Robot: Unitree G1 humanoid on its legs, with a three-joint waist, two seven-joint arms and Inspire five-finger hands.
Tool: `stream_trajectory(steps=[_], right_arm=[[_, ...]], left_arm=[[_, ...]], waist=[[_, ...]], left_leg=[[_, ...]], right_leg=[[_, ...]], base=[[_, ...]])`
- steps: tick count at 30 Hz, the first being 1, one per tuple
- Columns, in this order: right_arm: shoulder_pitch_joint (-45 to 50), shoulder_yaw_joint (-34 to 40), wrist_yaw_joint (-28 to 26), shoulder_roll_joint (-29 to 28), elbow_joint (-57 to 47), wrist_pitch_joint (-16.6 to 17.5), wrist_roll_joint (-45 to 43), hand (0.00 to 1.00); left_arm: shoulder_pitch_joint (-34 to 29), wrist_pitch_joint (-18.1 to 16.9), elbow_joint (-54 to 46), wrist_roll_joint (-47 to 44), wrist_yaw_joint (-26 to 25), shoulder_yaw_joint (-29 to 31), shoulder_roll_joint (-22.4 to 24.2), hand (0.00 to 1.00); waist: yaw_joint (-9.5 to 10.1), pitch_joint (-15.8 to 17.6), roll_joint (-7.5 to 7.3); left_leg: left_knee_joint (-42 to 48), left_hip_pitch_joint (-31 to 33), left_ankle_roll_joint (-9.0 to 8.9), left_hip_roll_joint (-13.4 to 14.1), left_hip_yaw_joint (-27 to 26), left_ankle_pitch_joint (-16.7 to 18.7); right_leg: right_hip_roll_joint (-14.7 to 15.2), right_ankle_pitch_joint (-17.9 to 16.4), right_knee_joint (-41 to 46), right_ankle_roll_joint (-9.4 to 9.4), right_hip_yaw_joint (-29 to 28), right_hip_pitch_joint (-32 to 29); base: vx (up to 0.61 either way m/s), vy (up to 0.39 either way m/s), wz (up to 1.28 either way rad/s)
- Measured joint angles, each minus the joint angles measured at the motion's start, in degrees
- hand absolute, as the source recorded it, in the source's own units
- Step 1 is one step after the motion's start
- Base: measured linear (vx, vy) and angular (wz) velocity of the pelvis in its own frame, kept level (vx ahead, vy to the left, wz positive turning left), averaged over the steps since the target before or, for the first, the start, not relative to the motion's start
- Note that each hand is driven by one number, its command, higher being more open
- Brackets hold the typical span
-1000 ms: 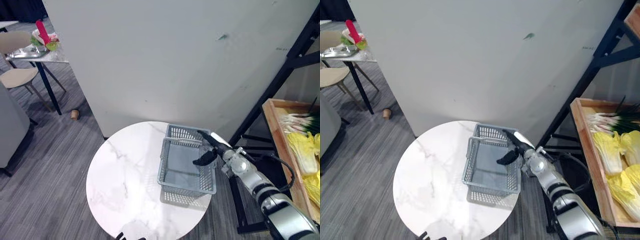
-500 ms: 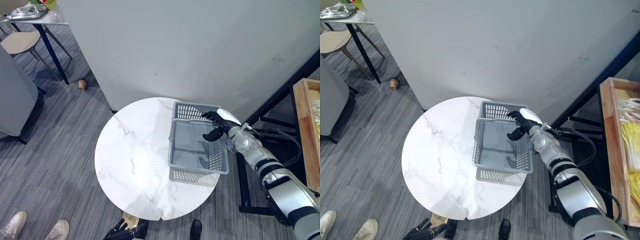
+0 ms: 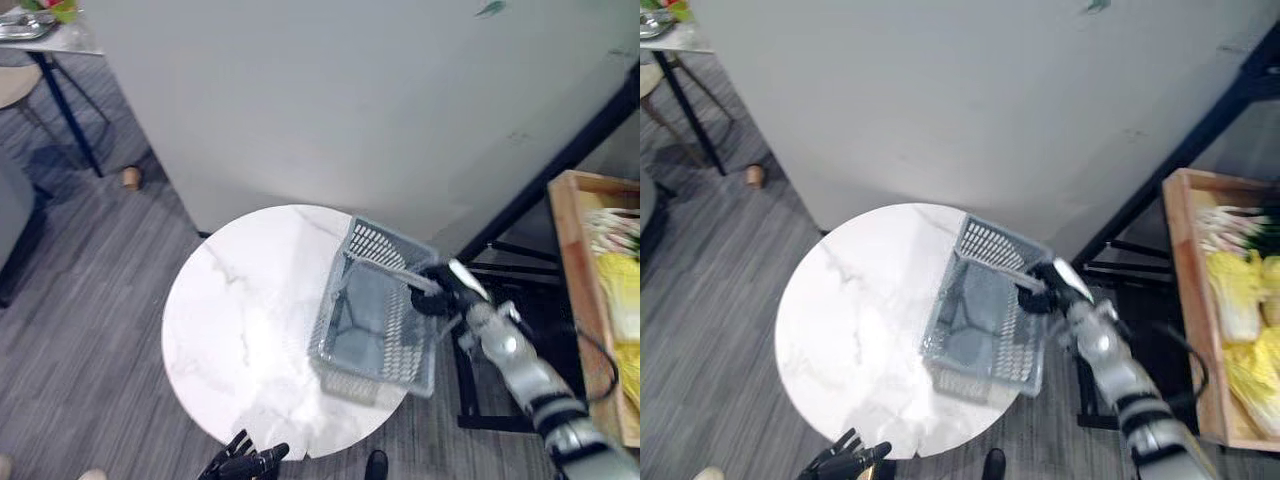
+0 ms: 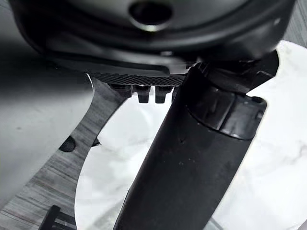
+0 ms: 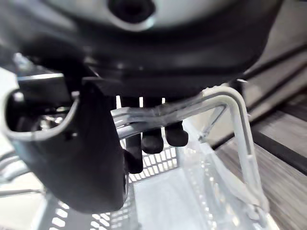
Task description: Pick vegetable in the basket
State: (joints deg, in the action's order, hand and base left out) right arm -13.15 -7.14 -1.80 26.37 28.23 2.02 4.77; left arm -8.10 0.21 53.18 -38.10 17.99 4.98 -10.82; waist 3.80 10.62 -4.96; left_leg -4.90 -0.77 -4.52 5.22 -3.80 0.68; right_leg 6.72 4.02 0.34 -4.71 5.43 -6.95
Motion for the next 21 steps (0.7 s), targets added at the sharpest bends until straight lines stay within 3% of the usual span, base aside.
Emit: stream_trajectory(steps=[5,9,14,21], right_arm=[[19.04,6.73,-6.26,-4.13,-6.29,-5.06,-7.30,0.00],[26.42,11.24,-8.42,-9.39,-6.48,-8.48,-13.66,0.00],[32.31,12.55,-10.17,-15.97,-3.67,-9.70,-16.18,0.00],[31.21,13.51,-9.74,-17.81,7.38,-9.55,-15.98,0.00]], left_arm=[[-2.65,-1.70,0.60,-0.06,-0.47,-0.01,1.76,1.00],[-2.43,-2.69,1.12,-0.11,-0.47,-0.07,2.89,1.00],[-3.07,-2.64,3.90,-0.17,-0.42,-0.06,3.94,1.00],[-3.29,-2.52,5.55,-0.18,-1.23,-0.02,4.14,1.00]], waist=[[-4.12,-5.00,1.08],[-6.48,-7.53,1.23],[-7.38,-9.79,2.79],[-7.68,-11.54,3.33]], left_leg=[[2.73,-2.36,0.19,-0.07,-2.99,3.36],[3.96,-2.76,-0.04,0.08,-4.14,4.35],[4.25,-3.20,-0.60,1.11,-4.94,4.39],[3.34,-3.42,-0.75,1.18,-5.68,4.28]], right_leg=[[-0.01,-0.94,0.43,-1.17,-2.67,2.11],[-0.23,-1.88,0.78,-1.38,-3.87,2.19],[-1.26,-1.93,1.20,-1.26,-4.52,2.12],[-1.54,-1.47,0.36,-1.23,-5.26,2.08]], base=[[0.09,0.046,-0.32],[-0.01,0.002,-0.19],[-0.05,-0.029,-0.09],[0.01,-0.001,-0.04]])
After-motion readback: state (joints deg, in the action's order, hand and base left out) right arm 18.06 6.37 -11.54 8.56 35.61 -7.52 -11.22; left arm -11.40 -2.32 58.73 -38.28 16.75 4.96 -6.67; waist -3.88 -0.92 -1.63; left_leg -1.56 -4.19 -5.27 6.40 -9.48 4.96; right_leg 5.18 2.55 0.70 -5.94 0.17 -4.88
